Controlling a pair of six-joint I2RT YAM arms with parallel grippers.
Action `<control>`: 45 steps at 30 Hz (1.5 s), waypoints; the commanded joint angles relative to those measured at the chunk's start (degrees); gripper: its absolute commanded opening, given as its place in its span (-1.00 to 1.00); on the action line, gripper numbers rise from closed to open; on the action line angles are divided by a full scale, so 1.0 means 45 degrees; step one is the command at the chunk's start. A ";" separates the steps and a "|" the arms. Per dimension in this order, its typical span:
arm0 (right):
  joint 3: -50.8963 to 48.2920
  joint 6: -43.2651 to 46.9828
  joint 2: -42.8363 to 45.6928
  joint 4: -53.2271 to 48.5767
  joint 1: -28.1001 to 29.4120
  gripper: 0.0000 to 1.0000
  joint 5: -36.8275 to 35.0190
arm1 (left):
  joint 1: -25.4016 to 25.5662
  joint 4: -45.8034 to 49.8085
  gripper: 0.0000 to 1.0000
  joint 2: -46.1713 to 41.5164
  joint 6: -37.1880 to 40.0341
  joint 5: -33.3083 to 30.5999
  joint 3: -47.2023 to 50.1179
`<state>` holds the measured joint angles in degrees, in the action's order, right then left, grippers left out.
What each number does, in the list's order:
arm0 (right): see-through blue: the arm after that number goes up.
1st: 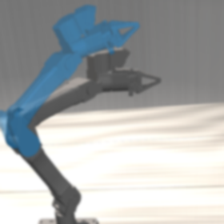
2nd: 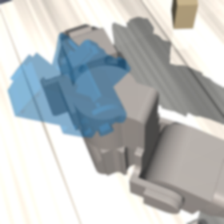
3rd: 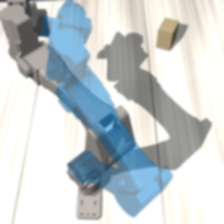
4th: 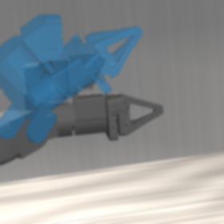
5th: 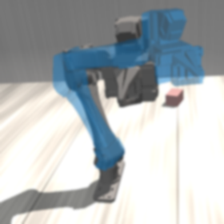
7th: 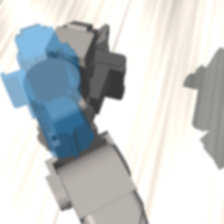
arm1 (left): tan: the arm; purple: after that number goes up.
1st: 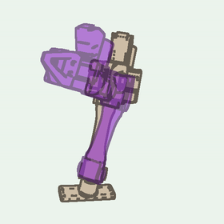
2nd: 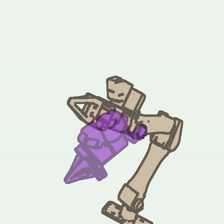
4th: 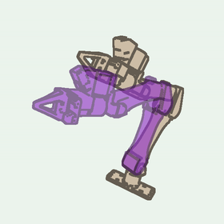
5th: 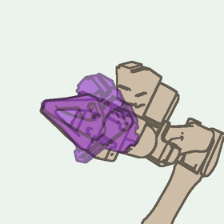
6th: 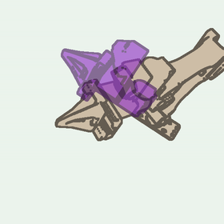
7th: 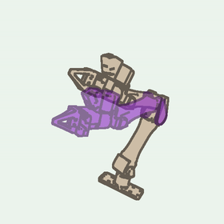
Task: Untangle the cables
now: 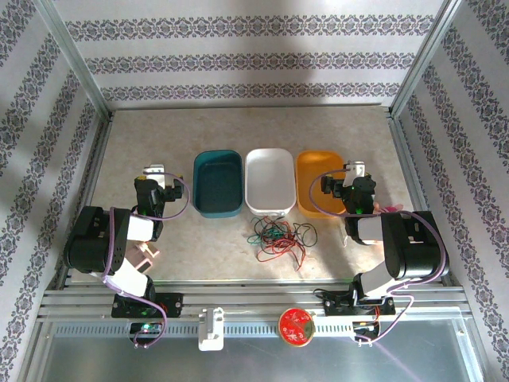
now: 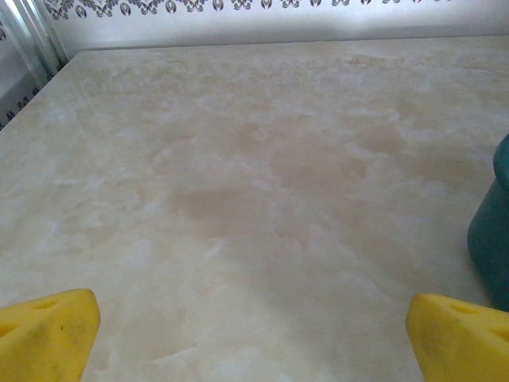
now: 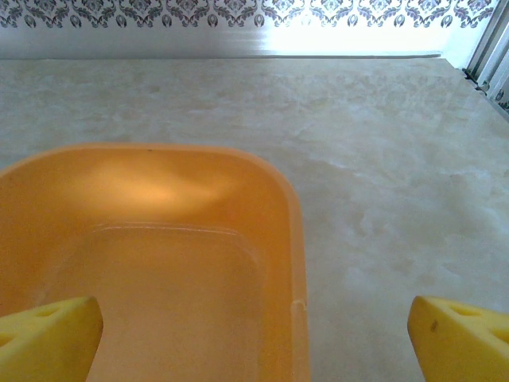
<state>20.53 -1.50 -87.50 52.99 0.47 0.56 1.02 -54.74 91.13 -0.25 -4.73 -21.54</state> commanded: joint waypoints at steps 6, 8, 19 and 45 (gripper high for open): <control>0.0239 0.0032 -0.0008 0.0255 0.0031 0.96 -0.0002 | -0.0022 -0.0250 0.98 0.0061 -0.0081 -0.0168 -0.0018; 0.0241 0.0009 -0.0008 0.0255 -0.0004 0.96 0.0049 | -0.0028 -0.0276 0.98 0.0043 -0.0099 -0.0140 -0.0018; 0.0301 -0.0212 0.0000 0.0217 -0.0495 0.96 0.1305 | 0.0048 0.6833 0.98 -0.2308 -0.0727 0.0067 -0.2731; 0.5402 -0.4353 0.5964 -2.1162 0.6581 0.70 0.2460 | 1.0938 1.0905 0.99 -0.1361 -0.2595 0.0211 -0.5862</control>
<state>45.12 -19.81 -60.84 -30.63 30.20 12.12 48.29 -7.64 83.22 -12.45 -5.93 -44.84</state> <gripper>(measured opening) 0.858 0.993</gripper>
